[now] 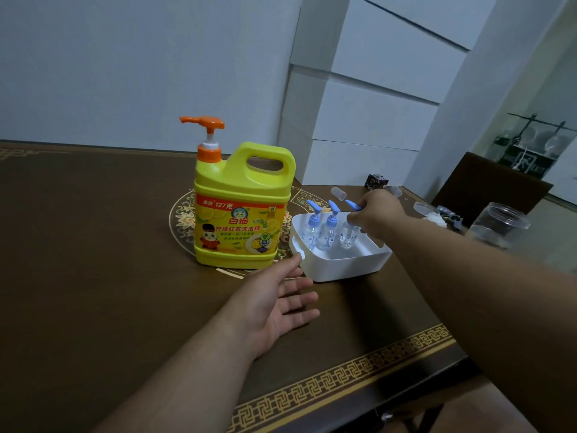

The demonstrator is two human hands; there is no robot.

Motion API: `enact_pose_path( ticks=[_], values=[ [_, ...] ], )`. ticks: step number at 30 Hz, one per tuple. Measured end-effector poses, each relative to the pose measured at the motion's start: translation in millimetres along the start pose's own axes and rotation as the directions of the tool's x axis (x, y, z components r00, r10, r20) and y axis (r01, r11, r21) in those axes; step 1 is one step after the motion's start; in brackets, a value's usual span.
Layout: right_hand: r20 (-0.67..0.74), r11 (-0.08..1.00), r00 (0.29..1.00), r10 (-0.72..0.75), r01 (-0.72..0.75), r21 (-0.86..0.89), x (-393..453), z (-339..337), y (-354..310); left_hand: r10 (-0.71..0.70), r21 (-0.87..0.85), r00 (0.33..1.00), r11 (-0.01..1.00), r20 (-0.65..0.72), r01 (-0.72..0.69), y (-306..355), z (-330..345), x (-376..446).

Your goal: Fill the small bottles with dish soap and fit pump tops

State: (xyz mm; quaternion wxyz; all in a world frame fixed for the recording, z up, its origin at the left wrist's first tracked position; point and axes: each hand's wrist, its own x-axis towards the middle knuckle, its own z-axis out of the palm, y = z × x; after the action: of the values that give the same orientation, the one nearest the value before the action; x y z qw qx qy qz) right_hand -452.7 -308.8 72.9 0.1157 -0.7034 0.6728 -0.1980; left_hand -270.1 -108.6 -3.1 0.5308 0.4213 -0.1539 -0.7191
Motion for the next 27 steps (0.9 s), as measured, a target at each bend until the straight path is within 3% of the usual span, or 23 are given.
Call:
enact_pose_path(
  ticks=[27],
  values=[
    [-0.006,0.999,0.999,-0.047,0.046,-0.025,0,-3,13,-0.003,-0.001,1.000,1.000,0.001,0.003,1,0,-2]
  ],
)
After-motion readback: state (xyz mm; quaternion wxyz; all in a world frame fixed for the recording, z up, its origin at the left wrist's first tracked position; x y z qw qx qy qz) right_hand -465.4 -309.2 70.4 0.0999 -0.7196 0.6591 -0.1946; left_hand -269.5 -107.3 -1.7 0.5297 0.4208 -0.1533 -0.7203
